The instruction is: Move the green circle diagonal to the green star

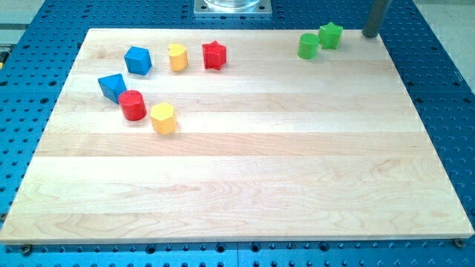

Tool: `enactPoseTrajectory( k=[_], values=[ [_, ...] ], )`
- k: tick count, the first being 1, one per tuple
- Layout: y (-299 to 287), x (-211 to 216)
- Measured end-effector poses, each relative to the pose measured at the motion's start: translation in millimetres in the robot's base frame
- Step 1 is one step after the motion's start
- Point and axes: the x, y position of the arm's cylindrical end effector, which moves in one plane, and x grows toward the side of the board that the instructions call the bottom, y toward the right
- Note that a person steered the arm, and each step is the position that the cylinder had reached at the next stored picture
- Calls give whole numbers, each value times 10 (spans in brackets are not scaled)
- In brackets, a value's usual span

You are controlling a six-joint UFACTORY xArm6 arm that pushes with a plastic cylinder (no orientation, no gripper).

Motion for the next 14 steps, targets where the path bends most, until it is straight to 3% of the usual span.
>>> enactPoseTrajectory(
  k=[1,2,3,5,6,7,10,11,12,13,14],
  values=[
    [-847,224],
    [-1980,984],
    [-1931,966],
    [-3208,2038],
    [-3179,2269],
    [-3067,1688],
    [-4688,1818],
    [-4557,1608],
    [-3758,1687],
    [-3169,2169],
    [-2091,2100]
  ],
)
